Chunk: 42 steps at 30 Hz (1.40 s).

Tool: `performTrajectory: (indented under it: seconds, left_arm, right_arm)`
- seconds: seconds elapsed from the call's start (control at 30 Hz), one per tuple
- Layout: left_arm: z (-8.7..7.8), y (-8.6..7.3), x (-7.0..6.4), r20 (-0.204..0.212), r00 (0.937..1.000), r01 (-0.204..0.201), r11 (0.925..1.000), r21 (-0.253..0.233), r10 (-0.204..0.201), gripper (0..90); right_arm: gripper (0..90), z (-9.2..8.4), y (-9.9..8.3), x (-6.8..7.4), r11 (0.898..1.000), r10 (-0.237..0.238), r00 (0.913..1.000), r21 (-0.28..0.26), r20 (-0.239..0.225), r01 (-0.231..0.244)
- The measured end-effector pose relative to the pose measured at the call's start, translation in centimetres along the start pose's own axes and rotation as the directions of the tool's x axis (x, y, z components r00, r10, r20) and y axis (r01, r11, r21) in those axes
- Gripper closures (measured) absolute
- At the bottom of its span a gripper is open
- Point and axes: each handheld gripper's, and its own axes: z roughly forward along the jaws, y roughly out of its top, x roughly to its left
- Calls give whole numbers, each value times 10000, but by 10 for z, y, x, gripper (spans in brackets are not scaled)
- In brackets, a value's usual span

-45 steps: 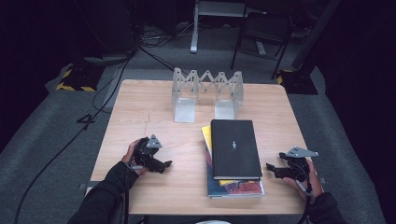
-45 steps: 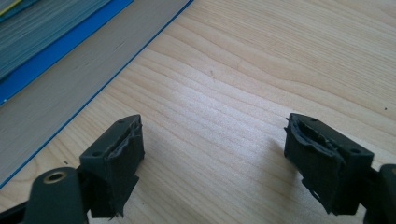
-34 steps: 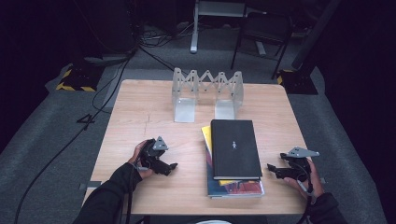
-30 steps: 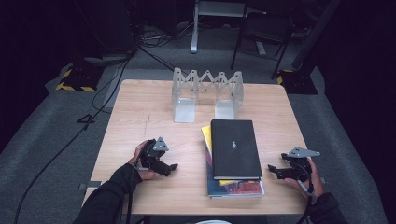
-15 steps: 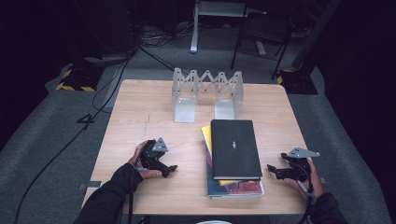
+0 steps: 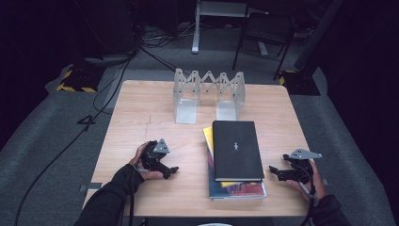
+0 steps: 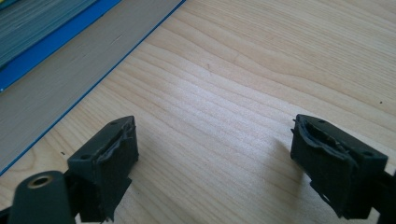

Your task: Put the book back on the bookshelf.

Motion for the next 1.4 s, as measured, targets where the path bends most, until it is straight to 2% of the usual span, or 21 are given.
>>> performTrajectory:
  seconds: [0.37, 0.43, 0.53, 0.6, 0.67, 0.83, 0.97, 1.0, 1.07, 1.1, 1.13, 1.23, 1.4]
  left_arm:
    - [-1, -1, 0, -19, 10000, -21, 10000, -16, 21, 2]
    - [-1, -1, -1, -32, 10000, -5, 10000, -13, 5, 2]
    - [-1, -1, -1, -60, 10000, 65, 10000, -5, -65, 2]
    - [0, 0, -2, -82, 9999, 85, 10000, -6, -85, 2]
    - [0, 0, -3, -86, 9999, 101, 9999, 1, -101, 2]
    - [0, 1, -6, -42, 10000, 69, 9999, 143, -68, 2]
    - [0, 5, -9, 40, 10000, 32, 9996, 292, -33, 27]
    - [0, 7, -10, 85, 10000, 17, 9997, 264, -19, 51]
    - [0, 11, -13, 486, 9988, -20, 10000, 57, 17, 157]
    - [0, 11, -13, 486, 9988, -20, 10000, 57, 17, 194]
    - [1, 13, -15, 690, 9976, -102, 9999, 49, 99, 194]
    - [4, 21, -22, 642, 9974, -313, 9995, -3, 313, 186]
    - [6, 37, -31, 547, 9961, -669, 9973, -308, 685, 206]
  right_arm:
    - [156, -1, 0, -1, 10000, -83, 9999, 41, -64, 83]
    - [230, -5, 3, -1, 9994, -108, 9998, 330, -136, 113]
    - [237, -13, 9, 1, 9999, -85, 9994, 82, -345, 88]
    - [248, -25, 20, 7, 9991, -226, 9986, -380, -473, 208]
    - [250, -30, 24, 10, 9980, -337, 9978, -556, -563, 306]
    - [262, -51, 45, 32, 9873, -1087, 9889, -1271, -1016, 954]
    - [275, -64, 59, 45, 9803, -1296, 9792, -1687, -1563, 1028]
    - [279, -66, 62, 49, 9785, -1441, 9753, -1712, -1676, 1152]
    - [280, -67, 68, 59, 9758, -1680, 9690, -1699, -1813, 1375]
    - [280, -67, 68, 59, 9758, -1680, 9690, -1699, -1813, 1375]
    - [280, -66, 71, 63, 9744, -1783, 9629, -1722, -2025, 1443]
    - [279, -61, 77, 73, 9756, -1920, 9533, -1511, -2332, 1596]
    - [245, -50, 81, 78, 9803, -1818, 9488, -1240, -2583, 1540]
